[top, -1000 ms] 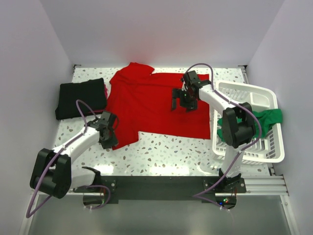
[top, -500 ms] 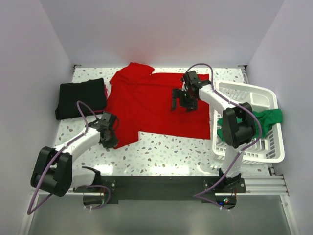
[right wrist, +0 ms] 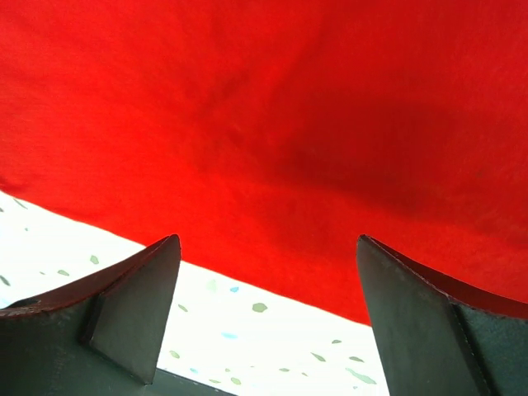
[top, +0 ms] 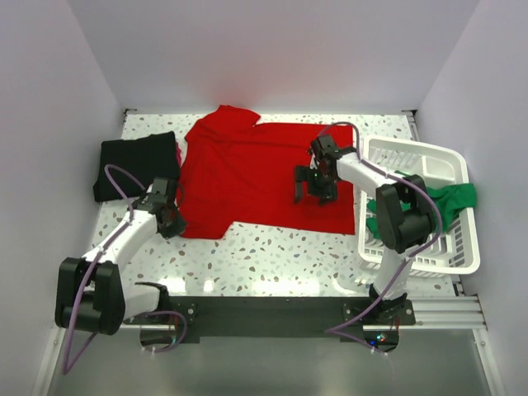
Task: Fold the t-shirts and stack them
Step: Flatten the tshirt out
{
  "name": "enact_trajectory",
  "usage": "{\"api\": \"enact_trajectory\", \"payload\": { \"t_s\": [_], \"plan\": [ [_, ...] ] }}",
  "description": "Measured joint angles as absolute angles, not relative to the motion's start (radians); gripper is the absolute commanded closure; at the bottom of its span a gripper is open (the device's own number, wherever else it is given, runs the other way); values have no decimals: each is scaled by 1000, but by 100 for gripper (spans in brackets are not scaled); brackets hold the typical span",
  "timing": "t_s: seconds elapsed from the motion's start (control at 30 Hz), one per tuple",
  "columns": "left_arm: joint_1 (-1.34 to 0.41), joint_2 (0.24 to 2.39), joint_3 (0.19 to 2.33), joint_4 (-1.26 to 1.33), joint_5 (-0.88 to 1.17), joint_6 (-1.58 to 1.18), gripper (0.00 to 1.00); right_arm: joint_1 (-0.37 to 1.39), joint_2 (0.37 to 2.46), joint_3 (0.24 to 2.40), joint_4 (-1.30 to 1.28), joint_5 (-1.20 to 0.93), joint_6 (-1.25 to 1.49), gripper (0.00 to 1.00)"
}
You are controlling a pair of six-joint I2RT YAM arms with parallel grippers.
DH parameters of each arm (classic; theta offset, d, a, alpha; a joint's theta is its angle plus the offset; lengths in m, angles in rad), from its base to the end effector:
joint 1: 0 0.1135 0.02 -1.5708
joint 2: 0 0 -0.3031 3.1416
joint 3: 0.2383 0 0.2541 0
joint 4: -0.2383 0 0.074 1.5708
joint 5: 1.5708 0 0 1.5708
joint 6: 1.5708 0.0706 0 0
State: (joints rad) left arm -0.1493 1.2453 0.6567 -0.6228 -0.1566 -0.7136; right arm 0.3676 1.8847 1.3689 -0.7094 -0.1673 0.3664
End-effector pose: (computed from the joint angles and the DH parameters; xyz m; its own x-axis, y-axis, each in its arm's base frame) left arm 0.2116 -0.0207 0.1789 -0.7605 -0.5394 -0.3615 -0.5358 0.8358 -0.1198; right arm 0.3752 0.1571 0.1971 -0.9655 0.0067 -0.2601 -0.0654 0.9613 0.2676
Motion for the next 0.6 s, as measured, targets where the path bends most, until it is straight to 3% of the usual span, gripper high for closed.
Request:
{"api": "enact_trajectory", "payload": {
  "t_s": [0.6],
  "plan": [
    [75,1086,723,-681,-248,-641,100,468,1925,1319,-675,-170,384,13]
  ]
}}
